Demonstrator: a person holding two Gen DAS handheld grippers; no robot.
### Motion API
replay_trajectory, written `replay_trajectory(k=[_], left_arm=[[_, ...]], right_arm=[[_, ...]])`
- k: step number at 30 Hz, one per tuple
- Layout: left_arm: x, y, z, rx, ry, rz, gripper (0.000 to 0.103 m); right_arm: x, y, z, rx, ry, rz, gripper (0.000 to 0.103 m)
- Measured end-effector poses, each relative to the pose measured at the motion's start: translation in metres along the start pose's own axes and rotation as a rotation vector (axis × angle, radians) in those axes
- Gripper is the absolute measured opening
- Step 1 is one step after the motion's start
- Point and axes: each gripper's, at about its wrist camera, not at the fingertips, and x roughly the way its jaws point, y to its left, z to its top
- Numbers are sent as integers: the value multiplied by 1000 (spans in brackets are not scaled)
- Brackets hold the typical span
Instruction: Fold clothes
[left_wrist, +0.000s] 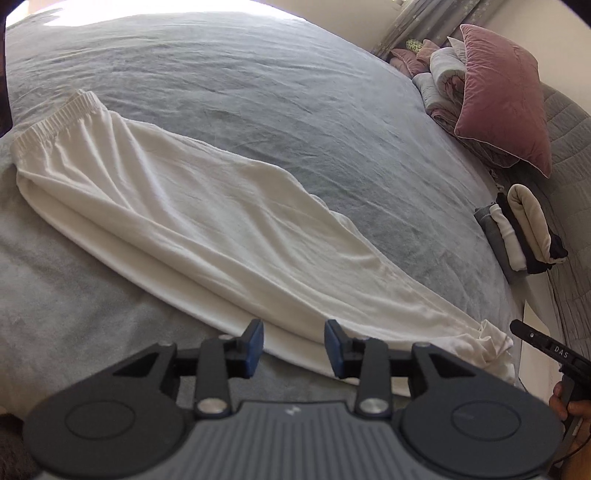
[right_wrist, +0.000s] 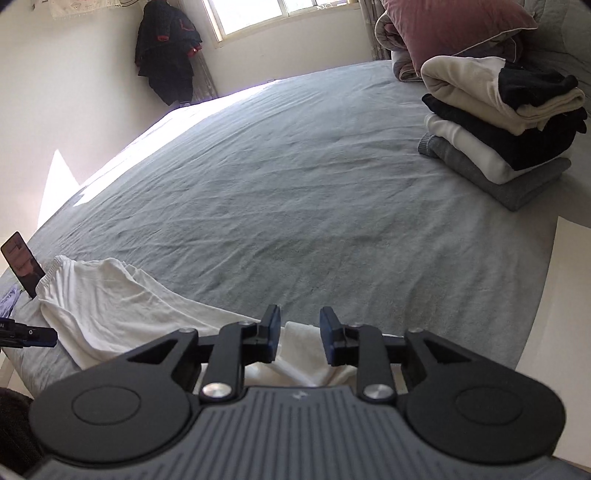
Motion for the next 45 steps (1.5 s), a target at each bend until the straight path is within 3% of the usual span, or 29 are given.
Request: replay_trajectory(k=[3, 7, 14, 17, 21, 26, 31, 38, 45], left_arm=[[1, -9, 13, 52, -47, 5, 43], [13, -13, 37, 74, -90, -15, 40], [53, -6, 72, 100, -143, -43, 22], [69, 14, 68, 115, -160, -88, 10], [89, 34, 61, 110, -113, -81, 6], [89, 44, 51, 173, -126, -121, 6], [84, 60, 39, 172, -135, -178, 6], [81, 73, 32, 164, -146, -227, 5], [81, 71, 30, 185, -152, -217, 5]], right_arm=[[14, 22, 5, -37, 22, 59, 37], [33, 52, 6, -96, 63, 124, 37], [67, 101, 15, -183, 150, 252, 37], [80, 121, 23, -221, 165, 274, 37], [101, 146, 29, -269, 171, 283, 37], [133, 166, 33, -281, 192, 286, 37], [161, 181, 31, -322, 222, 257, 37], [178, 193, 36, -312, 270, 395, 37], [213, 185, 53, -127, 371, 543, 37]])
